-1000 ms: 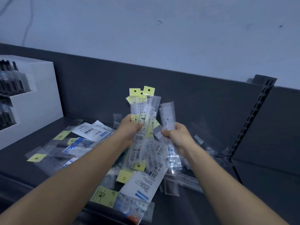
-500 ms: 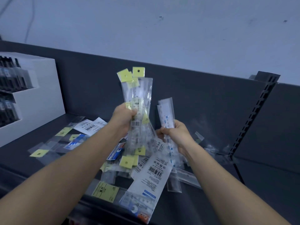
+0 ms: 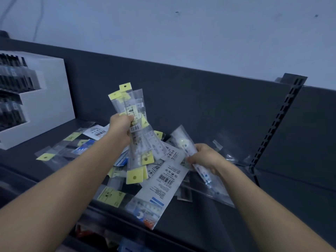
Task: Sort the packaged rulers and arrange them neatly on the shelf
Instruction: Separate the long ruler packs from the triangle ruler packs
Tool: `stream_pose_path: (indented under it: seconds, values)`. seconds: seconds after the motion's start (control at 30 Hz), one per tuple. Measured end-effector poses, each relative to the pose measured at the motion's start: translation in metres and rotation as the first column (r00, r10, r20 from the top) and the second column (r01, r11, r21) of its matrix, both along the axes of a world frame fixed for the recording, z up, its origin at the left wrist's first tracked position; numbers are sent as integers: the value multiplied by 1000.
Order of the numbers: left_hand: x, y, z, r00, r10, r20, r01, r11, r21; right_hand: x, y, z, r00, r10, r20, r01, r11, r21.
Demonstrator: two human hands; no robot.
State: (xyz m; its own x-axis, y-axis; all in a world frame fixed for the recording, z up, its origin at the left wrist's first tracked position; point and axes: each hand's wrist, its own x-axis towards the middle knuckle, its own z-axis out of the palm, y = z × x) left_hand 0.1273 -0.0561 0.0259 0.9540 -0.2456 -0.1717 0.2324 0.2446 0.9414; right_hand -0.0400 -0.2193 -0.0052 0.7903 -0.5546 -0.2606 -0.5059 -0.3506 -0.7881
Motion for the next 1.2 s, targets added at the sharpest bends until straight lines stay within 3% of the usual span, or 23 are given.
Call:
stream_pose_path:
  seconds: [0.17, 0.57, 0.67, 0.9, 1.07, 1.2]
  values:
    - [-19, -15, -16, 995, -70, -71, 69, 998, -13, -25, -2, -6, 928, 92, -361, -223, 913, -340]
    - [-36, -37, -31, 979, -179, -94, 179, 984, -5, -53, 10, -1, 887, 171, -428, -340, 871, -355]
    - [-35, -37, -29, 976, -202, -88, 202, 979, -6, -54, 9, -7, 932, 142, -333, -246, 924, -294]
    - [-28, -28, -28, 975, -206, -87, 206, 979, -7, -48, 5, -19, 990, -140, 1, 140, 989, -53]
    - [-27, -24, -27, 970, -227, -88, 226, 974, -20, -47, 8, -19, 895, -381, 231, 275, 880, 386]
    - [-28, -22, -30, 965, -250, -79, 250, 968, -6, -51, 1, -12, 774, -533, 341, 423, 837, 347]
